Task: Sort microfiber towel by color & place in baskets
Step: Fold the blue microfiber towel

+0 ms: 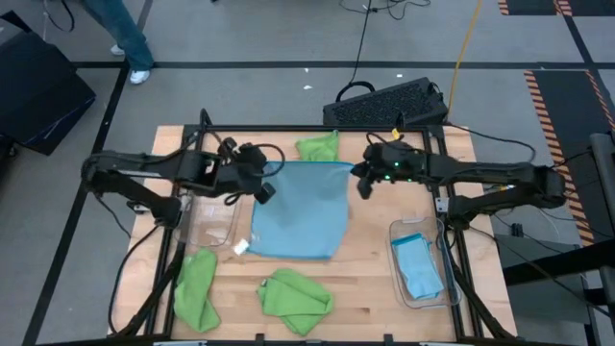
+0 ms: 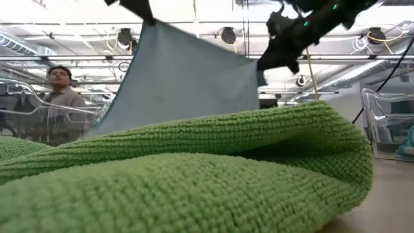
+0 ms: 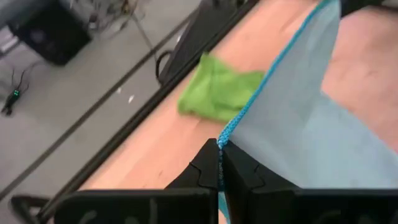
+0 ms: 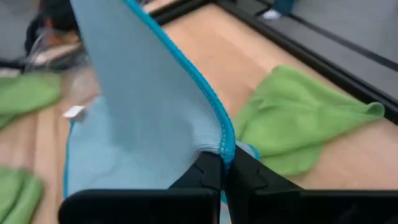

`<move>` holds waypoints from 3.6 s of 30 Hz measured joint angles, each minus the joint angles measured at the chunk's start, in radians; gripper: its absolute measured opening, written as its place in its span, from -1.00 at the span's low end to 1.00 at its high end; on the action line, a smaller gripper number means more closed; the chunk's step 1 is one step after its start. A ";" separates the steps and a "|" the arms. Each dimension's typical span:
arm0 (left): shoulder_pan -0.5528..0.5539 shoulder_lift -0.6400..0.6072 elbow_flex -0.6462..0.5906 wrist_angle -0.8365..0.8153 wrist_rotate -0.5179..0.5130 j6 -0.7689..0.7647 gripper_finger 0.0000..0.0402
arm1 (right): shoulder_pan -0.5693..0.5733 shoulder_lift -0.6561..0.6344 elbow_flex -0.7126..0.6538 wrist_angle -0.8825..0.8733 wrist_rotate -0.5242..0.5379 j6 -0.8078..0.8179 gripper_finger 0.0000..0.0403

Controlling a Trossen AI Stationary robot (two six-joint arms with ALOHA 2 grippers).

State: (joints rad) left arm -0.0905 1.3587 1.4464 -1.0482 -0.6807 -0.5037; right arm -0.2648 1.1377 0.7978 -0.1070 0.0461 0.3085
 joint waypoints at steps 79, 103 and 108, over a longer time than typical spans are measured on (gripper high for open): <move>0.266 0.104 -0.210 0.147 0.601 0.415 -0.98 | -0.144 0.146 0.006 -0.341 -0.034 -0.737 -1.00; 0.179 0.283 -0.195 0.003 0.589 0.436 -0.97 | 0.132 0.122 0.006 -0.448 -0.332 -0.241 -1.00; 0.232 0.181 -0.175 0.009 0.499 0.443 -0.96 | 0.133 0.086 0.006 -0.418 -0.327 -0.228 -1.00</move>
State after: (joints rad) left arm 0.1413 1.5393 1.2713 -1.0395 -0.1821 -0.0611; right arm -0.1321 1.2238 0.8040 -0.5251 -0.2807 0.0808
